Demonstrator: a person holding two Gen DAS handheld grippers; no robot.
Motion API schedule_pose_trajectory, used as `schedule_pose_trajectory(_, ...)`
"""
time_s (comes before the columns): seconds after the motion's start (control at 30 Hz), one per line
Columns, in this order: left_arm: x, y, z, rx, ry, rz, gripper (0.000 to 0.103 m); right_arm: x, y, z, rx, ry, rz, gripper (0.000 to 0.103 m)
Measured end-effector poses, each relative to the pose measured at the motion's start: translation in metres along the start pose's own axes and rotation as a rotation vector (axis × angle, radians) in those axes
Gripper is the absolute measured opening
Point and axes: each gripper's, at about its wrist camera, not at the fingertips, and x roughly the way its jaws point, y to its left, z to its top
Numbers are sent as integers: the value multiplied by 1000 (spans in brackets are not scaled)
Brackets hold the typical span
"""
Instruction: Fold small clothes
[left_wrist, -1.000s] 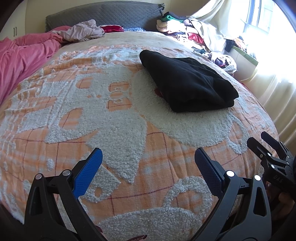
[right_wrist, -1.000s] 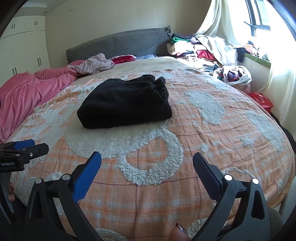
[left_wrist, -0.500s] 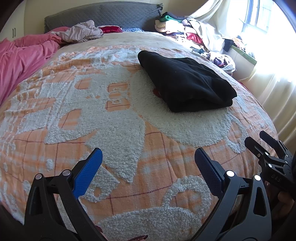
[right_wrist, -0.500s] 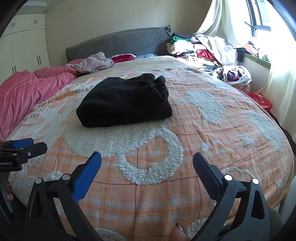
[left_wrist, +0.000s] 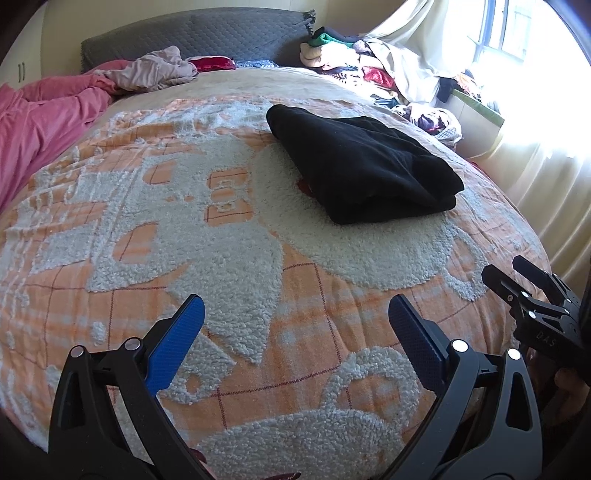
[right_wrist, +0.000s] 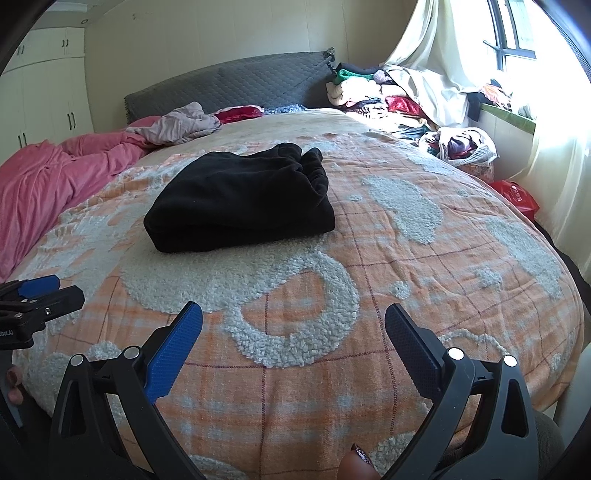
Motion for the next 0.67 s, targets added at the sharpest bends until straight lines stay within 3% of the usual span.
schedule_pose_trajectory(0.1, -3, 5, 0, -11, 3, 25, 93, -16, -18, 7, 67, -45, -35, 98)
schedule_pose_trajectory(0.2, -12, 18, 0, -8, -12, 105, 93, -48, -54, 19, 155, -129, -132, 98)
schedule_pose_trajectory(0.3, -23, 45, 2, -33, -30, 148, 93, -84, -112, 25, 302, -184, -254, 98)
schedule_pose_trajectory(0.4, -29, 94, 8, -105, -15, 212, 93, -112, -182, 13, 427, -203, -450, 98)
schedule_pose_trajectory(0.5, -39, 170, 19, -209, -5, 340, 93, -131, -259, -16, 537, -148, -704, 98)
schedule_pose_trajectory(0.57, -46, 226, 25, -288, 2, 434, 93, -141, -320, -48, 671, -61, -864, 98)
schedule_pose_trajectory(0.67, -55, 317, 32, -404, 22, 598, 93, -151, -391, -97, 818, 51, -1027, 98)
